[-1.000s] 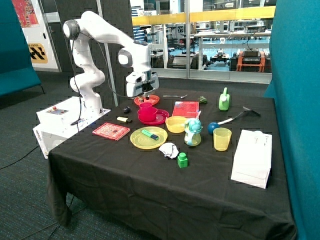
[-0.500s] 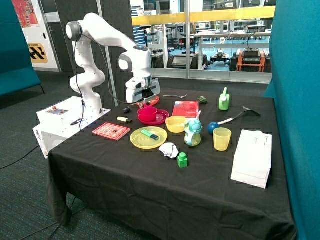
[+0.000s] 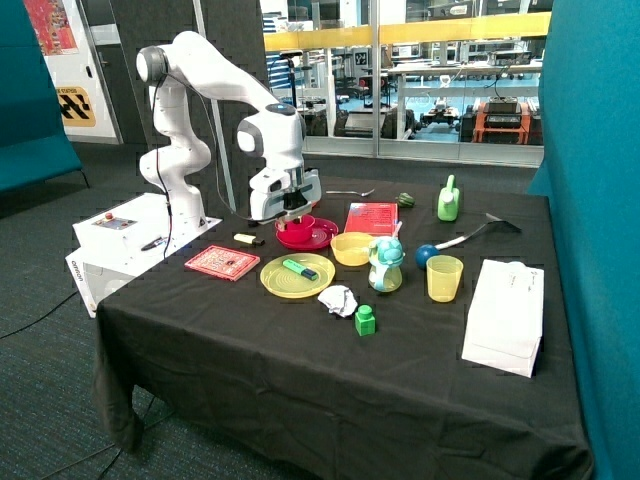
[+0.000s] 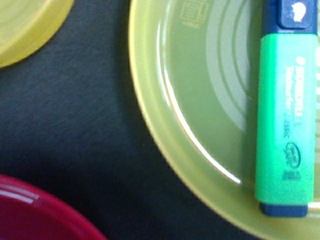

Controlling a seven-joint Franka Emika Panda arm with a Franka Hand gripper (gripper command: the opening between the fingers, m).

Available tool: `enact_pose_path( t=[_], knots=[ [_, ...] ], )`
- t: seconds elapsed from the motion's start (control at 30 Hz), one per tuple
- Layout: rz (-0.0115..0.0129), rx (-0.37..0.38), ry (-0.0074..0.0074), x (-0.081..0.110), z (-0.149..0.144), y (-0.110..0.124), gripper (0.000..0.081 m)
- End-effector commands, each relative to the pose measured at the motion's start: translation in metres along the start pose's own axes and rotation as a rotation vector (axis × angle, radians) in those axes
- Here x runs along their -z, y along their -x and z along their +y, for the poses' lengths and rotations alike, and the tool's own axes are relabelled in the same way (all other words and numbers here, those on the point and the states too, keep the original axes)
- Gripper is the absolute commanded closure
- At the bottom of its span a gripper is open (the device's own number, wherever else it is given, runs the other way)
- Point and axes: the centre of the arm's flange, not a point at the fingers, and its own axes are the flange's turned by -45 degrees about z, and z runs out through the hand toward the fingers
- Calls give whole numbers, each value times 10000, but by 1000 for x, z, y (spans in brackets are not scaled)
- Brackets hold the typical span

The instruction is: Put a highlighter on each book

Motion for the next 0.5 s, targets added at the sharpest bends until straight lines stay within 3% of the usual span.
enact_pose_path(
  t=[0.0, 0.47],
  knots=[
    [7, -49, -9, -22, 11, -10, 427],
    [7, -23, -9, -44, 21, -18, 418]
  ],
)
